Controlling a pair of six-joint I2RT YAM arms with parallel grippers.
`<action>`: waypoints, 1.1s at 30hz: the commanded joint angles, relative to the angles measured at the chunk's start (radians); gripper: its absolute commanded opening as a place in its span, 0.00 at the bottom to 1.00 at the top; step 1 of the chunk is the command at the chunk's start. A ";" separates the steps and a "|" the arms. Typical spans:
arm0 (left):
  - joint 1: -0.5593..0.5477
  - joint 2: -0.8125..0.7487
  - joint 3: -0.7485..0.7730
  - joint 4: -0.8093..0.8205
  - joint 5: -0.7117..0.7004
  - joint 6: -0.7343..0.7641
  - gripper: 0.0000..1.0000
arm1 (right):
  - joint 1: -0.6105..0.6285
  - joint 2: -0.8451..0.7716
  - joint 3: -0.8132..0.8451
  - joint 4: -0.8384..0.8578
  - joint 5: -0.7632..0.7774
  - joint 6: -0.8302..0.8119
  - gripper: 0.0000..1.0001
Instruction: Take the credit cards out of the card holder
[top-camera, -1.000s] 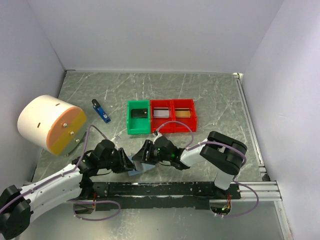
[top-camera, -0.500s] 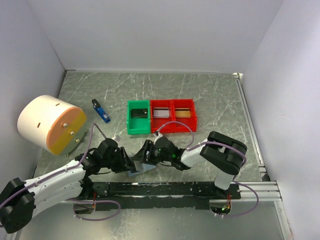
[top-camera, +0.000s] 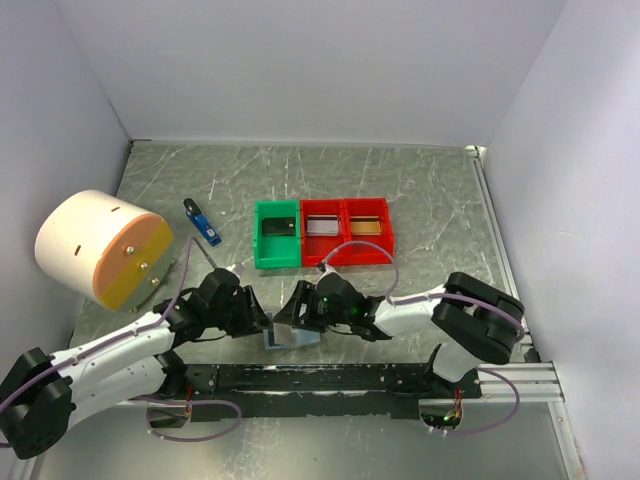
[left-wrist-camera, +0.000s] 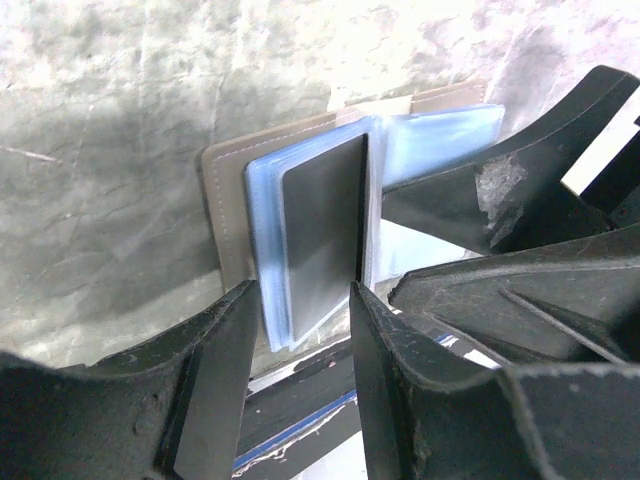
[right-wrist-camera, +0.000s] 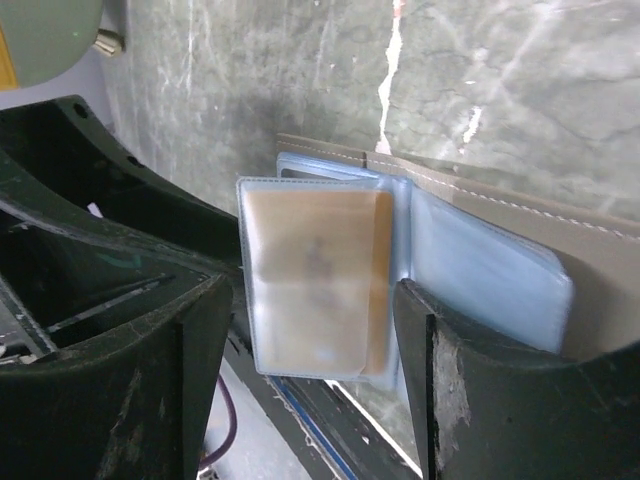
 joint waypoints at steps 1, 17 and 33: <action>-0.008 0.026 0.059 0.021 0.016 0.052 0.53 | -0.003 -0.078 -0.018 -0.162 0.083 -0.029 0.67; -0.138 0.298 0.153 0.243 0.089 0.074 0.53 | -0.012 -0.414 -0.115 -0.364 0.272 0.021 0.63; -0.178 0.193 0.139 0.082 -0.067 0.033 0.57 | -0.012 -0.369 -0.043 -0.359 0.146 -0.110 0.32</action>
